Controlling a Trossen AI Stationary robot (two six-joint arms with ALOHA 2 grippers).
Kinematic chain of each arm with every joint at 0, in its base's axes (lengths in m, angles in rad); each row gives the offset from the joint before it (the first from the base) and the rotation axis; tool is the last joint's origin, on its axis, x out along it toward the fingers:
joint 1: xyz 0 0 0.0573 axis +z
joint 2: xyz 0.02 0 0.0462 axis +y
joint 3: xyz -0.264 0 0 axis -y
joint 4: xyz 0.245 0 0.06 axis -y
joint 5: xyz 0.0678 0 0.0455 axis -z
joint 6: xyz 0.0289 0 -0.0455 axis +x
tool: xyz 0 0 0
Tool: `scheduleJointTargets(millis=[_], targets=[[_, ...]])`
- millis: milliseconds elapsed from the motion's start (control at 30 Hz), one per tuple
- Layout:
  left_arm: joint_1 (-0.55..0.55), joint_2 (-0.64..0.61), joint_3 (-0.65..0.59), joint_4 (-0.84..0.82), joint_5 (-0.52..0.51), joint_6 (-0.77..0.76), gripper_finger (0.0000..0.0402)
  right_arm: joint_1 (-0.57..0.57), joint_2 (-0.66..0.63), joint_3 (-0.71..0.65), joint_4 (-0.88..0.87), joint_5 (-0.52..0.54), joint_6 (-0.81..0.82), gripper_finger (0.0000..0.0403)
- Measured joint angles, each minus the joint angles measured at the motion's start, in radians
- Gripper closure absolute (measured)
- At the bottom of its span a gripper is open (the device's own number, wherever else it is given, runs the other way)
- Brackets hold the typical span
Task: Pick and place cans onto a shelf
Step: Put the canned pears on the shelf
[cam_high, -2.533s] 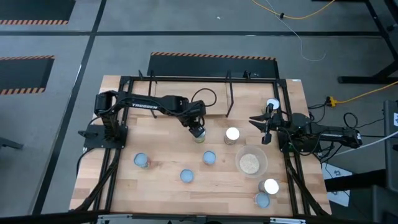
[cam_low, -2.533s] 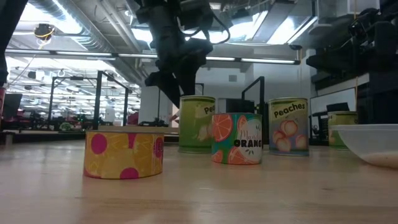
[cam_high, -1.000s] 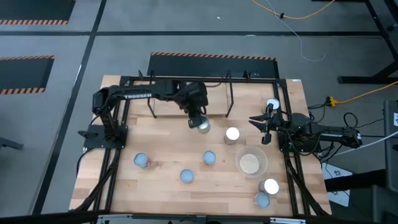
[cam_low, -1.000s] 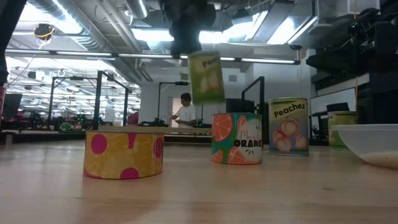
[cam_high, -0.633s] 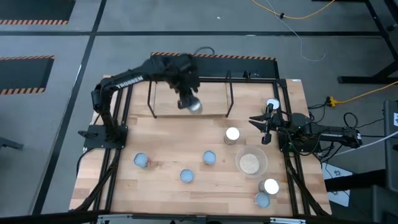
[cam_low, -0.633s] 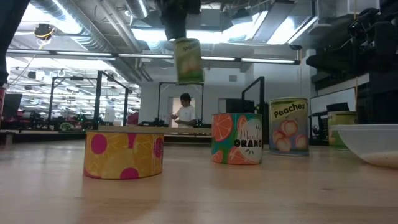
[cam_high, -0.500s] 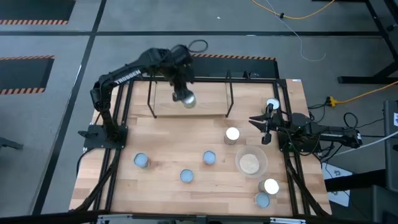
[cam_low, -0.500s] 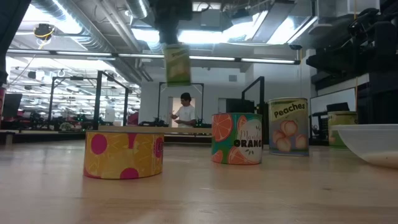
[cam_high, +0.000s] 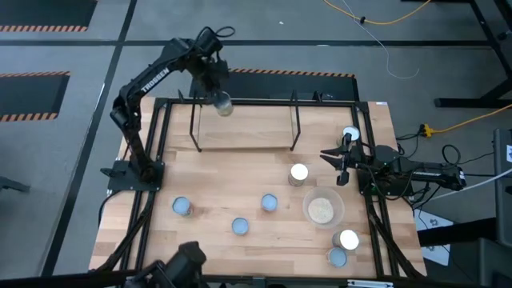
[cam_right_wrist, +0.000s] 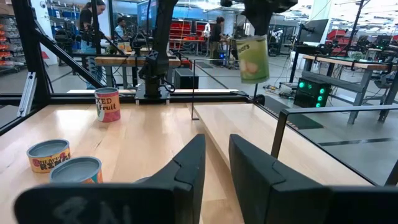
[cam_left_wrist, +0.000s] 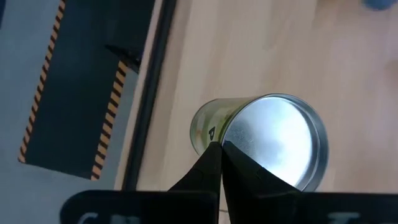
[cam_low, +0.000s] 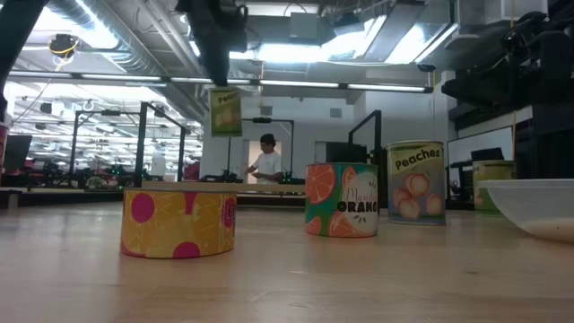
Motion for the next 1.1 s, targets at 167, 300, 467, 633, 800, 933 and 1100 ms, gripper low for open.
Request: scheduleJointTargets(millis=[167,300,467,633,800,933,1100], targets=[[0.048,0.003,-0.039,0.029,0.015,0.058,0.0401,0.0,0.0,0.0,0.0,0.0,0.0,0.0325],[0.079,0.006,-0.099,0.03,0.03,0.094,0.0402,0.0,0.0,0.0,0.0,0.0,0.0,0.0325],[0.105,0.006,-0.195,0.082,0.026,0.129,0.0401,0.0,0.0,0.0,0.0,0.0,0.0,0.0325],[0.127,0.005,-0.286,0.166,0.026,0.147,0.0401,0.0,0.0,0.0,0.0,0.0,0.0,0.0325],[0.143,0.005,-0.343,0.218,0.026,0.152,0.0401,0.0,0.0,0.0,0.0,0.0,0.0,0.0325],[0.145,0.005,-0.378,0.248,0.026,0.153,0.0401,0.0,0.0,0.0,0.0,0.0,0.0,0.0325],[0.15,0.005,-0.387,0.25,0.026,0.153,0.0401,0.0,0.0,0.0,0.0,0.0,0.0,0.0325]])
